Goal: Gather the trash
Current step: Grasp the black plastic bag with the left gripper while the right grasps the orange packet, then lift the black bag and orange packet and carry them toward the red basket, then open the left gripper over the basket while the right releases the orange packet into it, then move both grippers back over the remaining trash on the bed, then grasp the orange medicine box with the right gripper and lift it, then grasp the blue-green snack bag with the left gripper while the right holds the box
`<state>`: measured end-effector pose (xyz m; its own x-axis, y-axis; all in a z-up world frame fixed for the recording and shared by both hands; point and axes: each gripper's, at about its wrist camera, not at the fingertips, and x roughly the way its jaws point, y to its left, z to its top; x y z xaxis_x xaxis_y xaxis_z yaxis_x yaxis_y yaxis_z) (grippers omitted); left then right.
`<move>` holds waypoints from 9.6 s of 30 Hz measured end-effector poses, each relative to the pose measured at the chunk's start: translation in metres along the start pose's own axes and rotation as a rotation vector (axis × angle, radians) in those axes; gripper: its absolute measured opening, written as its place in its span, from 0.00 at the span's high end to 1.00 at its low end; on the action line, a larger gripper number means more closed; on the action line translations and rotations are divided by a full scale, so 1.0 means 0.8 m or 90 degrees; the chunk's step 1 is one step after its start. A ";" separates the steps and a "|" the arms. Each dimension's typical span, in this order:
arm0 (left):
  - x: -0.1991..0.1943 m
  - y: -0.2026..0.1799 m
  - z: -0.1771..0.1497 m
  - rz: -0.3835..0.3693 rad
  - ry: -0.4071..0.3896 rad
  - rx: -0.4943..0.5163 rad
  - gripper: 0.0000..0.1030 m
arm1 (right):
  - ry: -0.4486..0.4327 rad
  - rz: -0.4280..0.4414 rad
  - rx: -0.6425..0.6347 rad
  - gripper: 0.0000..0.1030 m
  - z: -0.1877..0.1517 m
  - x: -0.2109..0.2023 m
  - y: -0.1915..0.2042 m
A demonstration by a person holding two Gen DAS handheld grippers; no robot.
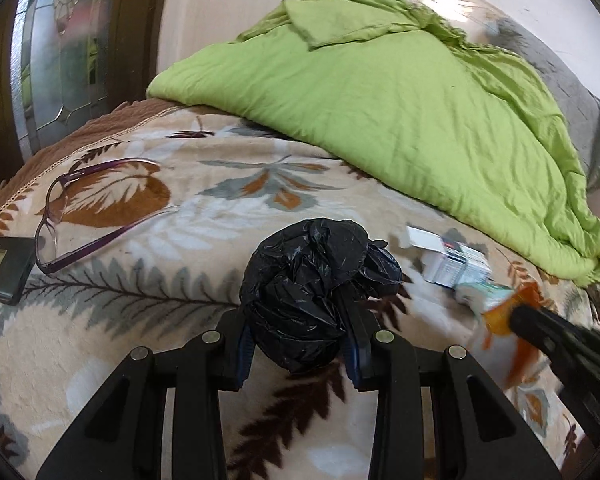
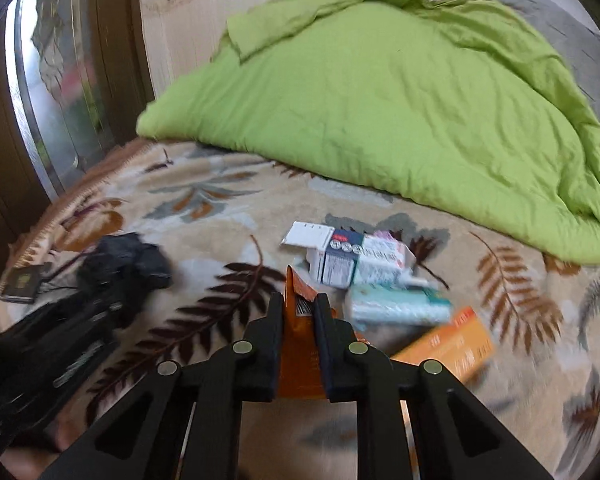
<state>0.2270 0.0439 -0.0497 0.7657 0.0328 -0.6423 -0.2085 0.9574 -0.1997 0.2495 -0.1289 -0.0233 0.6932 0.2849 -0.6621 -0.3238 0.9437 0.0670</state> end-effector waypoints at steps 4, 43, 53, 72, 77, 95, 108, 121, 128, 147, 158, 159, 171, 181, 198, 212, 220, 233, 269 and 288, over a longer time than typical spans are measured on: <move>-0.014 -0.024 -0.013 -0.030 0.006 0.033 0.66 | -0.027 0.009 0.032 0.85 -0.031 -0.052 -0.007; -0.188 -0.087 -0.147 -0.082 0.000 0.260 0.66 | -0.055 0.001 0.186 0.85 -0.186 -0.213 -0.056; -0.203 -0.096 -0.156 -0.084 -0.010 0.279 0.66 | -0.062 0.009 0.196 0.85 -0.200 -0.233 -0.054; -0.222 -0.115 -0.162 -0.124 -0.009 0.293 0.66 | -0.082 0.033 0.259 0.85 -0.210 -0.269 -0.075; -0.228 -0.122 -0.164 -0.137 -0.007 0.296 0.66 | -0.096 0.033 0.270 0.85 -0.209 -0.283 -0.081; -0.265 -0.170 -0.172 -0.241 0.002 0.320 0.66 | -0.139 -0.011 0.330 0.85 -0.237 -0.362 -0.126; -0.296 -0.245 -0.197 -0.363 0.032 0.390 0.66 | -0.165 -0.114 0.422 0.84 -0.307 -0.464 -0.191; -0.350 -0.346 -0.266 -0.543 0.125 0.517 0.66 | -0.153 -0.229 0.548 0.84 -0.417 -0.564 -0.251; -0.359 -0.393 -0.309 -0.590 0.201 0.576 0.66 | -0.160 -0.258 0.582 0.84 -0.451 -0.598 -0.261; -0.362 -0.435 -0.371 -0.617 0.265 0.641 0.45 | -0.153 -0.221 0.627 0.78 -0.476 -0.582 -0.279; -0.357 -0.424 -0.356 -0.612 0.264 0.606 0.38 | -0.144 -0.224 0.631 0.69 -0.475 -0.582 -0.280; -0.356 -0.421 -0.353 -0.609 0.259 0.602 0.38 | -0.142 -0.226 0.628 0.68 -0.473 -0.581 -0.279; -0.342 -0.377 -0.291 -0.576 0.200 0.536 0.38 | -0.130 -0.228 0.558 0.41 -0.424 -0.554 -0.251; -0.324 -0.337 -0.250 -0.529 0.161 0.496 0.37 | -0.102 -0.198 0.508 0.40 -0.383 -0.510 -0.223; -0.244 -0.228 -0.151 -0.398 0.124 0.336 0.37 | -0.060 -0.127 0.417 0.39 -0.293 -0.421 -0.184; -0.128 -0.082 -0.082 -0.138 0.003 0.182 0.37 | 0.005 -0.042 0.330 0.39 -0.184 -0.287 -0.128; -0.061 -0.034 -0.067 -0.083 0.051 0.091 0.37 | 0.066 -0.017 0.314 0.37 -0.105 -0.160 -0.105; -0.039 -0.015 -0.063 -0.068 0.081 0.038 0.37 | 0.169 -0.099 0.418 0.37 -0.032 0.034 -0.145; 0.088 -0.188 0.013 -0.288 0.174 0.288 0.35 | -0.059 -0.210 0.534 0.40 -0.113 -0.086 -0.221; 0.063 -0.215 0.004 -0.390 0.229 0.396 0.33 | -0.078 -0.208 0.547 0.40 -0.110 -0.096 -0.227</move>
<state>0.3034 -0.1179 -0.0450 0.3782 -0.5183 -0.7670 0.6102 0.7627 -0.2145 0.1984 -0.3370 -0.0505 0.7446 -0.0482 -0.6658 0.4548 0.7667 0.4532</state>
